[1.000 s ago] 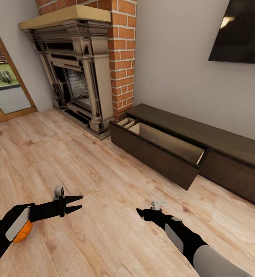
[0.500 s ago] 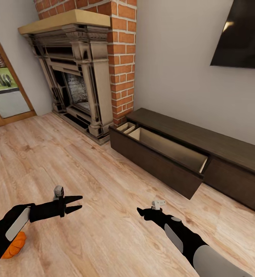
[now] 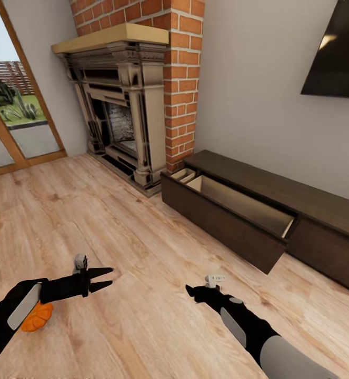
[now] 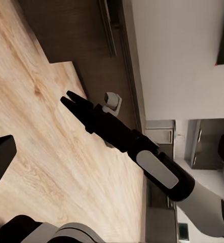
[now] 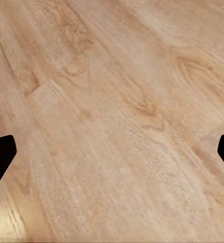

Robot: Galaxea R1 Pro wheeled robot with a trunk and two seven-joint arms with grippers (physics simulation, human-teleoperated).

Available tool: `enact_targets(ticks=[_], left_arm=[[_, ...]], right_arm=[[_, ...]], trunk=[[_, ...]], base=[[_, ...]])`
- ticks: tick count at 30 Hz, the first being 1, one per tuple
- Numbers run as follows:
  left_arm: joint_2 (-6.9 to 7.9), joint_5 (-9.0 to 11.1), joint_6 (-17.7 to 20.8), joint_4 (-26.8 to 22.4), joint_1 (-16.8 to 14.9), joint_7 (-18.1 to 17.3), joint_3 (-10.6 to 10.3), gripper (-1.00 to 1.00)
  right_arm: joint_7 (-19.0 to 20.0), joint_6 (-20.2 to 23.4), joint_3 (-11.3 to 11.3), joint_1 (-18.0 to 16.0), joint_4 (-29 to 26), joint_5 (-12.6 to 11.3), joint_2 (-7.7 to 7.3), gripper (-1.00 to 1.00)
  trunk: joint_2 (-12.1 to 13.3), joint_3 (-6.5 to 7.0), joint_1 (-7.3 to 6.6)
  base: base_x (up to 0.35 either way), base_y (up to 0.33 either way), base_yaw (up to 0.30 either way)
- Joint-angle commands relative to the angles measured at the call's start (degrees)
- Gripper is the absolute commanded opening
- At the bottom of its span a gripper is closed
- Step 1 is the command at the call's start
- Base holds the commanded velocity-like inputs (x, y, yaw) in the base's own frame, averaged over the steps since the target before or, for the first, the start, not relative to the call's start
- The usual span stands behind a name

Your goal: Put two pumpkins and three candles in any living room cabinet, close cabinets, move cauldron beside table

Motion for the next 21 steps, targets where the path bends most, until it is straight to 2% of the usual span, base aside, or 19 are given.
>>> enact_targets(ticks=[1, 6, 21], left_arm=[[0.05, 0.2, 0.3, 0.0, -0.1, -0.1, -0.2, 1.00], [0.05, 0.3, 0.3, 0.0, -0.1, -0.2, -0.2, 1.00], [0.11, 0.3, 0.3, 0.0, -0.1, -0.2, -0.1, 1.00]], right_arm=[[-0.2, 0.2, 1.1, 0.0, 0.0, -0.4, 0.06, 1.00], [-1.7, 0.2, 2.4, 0.0, 0.0, -0.5, 0.21, 1.00], [-2.1, -0.4, 2.7, 0.0, 0.0, -0.3, 0.32, 1.00]], trunk=[[0.0, 0.03, -0.01], [0.0, 0.40, -0.01], [0.0, 1.51, -0.01]], base=[[-0.005, 0.000, 0.182], [-0.002, 0.000, 0.182], [0.008, 0.000, 0.182]])
